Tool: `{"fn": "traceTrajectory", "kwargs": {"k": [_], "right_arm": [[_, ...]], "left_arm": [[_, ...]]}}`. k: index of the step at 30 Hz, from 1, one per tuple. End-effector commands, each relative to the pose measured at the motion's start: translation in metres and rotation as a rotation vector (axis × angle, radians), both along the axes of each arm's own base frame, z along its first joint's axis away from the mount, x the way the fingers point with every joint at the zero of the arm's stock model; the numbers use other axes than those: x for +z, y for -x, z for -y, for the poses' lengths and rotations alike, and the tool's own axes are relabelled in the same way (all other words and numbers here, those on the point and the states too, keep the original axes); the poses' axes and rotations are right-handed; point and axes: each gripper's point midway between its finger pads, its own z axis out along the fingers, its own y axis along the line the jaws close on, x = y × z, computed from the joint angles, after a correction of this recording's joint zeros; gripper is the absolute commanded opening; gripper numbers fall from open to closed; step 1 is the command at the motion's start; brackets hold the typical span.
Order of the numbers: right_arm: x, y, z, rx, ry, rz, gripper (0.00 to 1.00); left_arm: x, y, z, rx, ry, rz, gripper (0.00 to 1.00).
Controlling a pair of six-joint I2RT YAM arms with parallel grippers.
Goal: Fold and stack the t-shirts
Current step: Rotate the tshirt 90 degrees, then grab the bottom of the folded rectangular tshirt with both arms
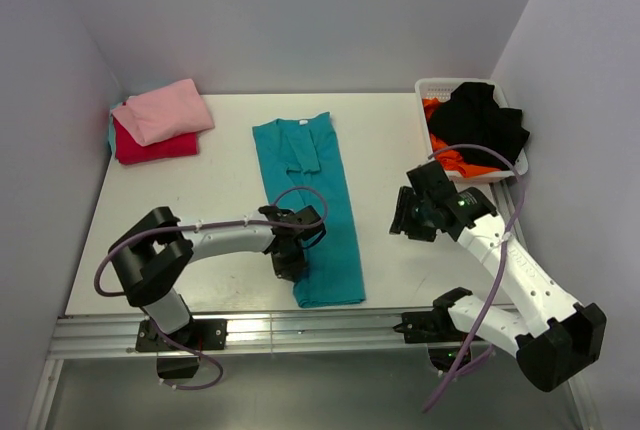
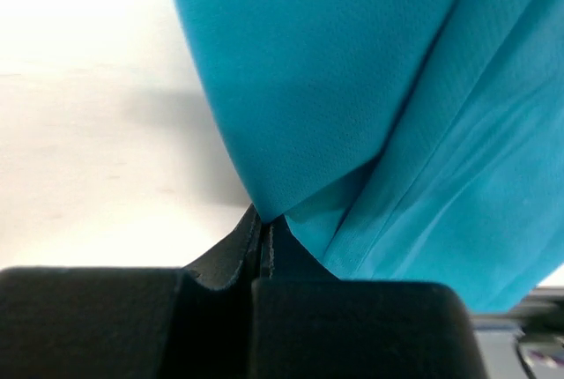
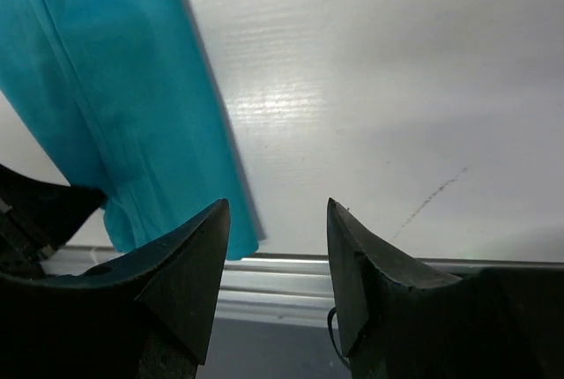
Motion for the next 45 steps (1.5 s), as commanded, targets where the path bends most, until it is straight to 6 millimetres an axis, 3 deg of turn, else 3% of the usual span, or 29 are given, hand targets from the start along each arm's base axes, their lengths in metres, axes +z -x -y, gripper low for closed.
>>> {"fn": "traceTrajectory", "kwargs": {"k": [1, 3, 5, 6, 9, 10, 14, 20, 26, 31, 36, 41, 45], "right_arm": [[0.007, 0.000, -0.022, 0.048, -0.133, 0.044, 0.56], [0.004, 0.007, -0.030, 0.081, -0.176, 0.034, 0.61], [-0.001, 0.011, -0.035, 0.108, -0.197, 0.028, 0.67], [-0.002, 0.015, -0.040, 0.129, -0.216, 0.015, 0.78], [-0.011, 0.024, -0.046, 0.161, -0.232, -0.022, 0.87], [-0.011, 0.026, -0.052, 0.180, -0.257, -0.028, 0.87], [-0.014, 0.049, -0.084, 0.276, -0.304, -0.073, 0.88], [-0.041, 0.085, -0.112, 0.308, -0.349, -0.172, 0.87], [-0.067, 0.096, -0.108, 0.292, -0.325, -0.223, 0.85], [-0.087, 0.100, -0.106, 0.288, -0.293, -0.258, 0.84], [-0.097, 0.100, -0.111, 0.283, -0.298, -0.270, 0.83], [-0.103, 0.100, -0.115, 0.281, -0.291, -0.283, 0.79], [-0.107, 0.100, -0.121, 0.288, -0.298, -0.288, 0.71]], "left_arm": [[0.002, -0.004, -0.035, 0.055, -0.114, 0.046, 0.00], [0.003, -0.009, -0.042, 0.081, -0.119, 0.042, 0.01], [0.001, -0.011, -0.049, 0.101, -0.124, 0.033, 0.14], [0.004, -0.015, -0.051, 0.114, -0.120, 0.039, 0.46], [0.014, -0.027, -0.049, 0.113, -0.129, 0.080, 0.99], [0.017, -0.028, -0.056, 0.111, -0.165, 0.087, 0.99], [0.038, -0.030, -0.052, 0.109, -0.150, 0.102, 1.00], [0.059, -0.007, -0.043, 0.105, -0.019, 0.080, 0.98], [0.044, 0.017, -0.031, 0.088, 0.016, 0.032, 0.93], [0.030, 0.037, -0.008, 0.033, 0.040, -0.011, 0.89], [0.013, 0.049, -0.013, 0.005, 0.002, -0.031, 0.86], [0.002, 0.055, -0.019, 0.021, 0.011, -0.047, 0.62], [0.001, 0.056, -0.021, 0.031, 0.023, -0.043, 0.53]]}}
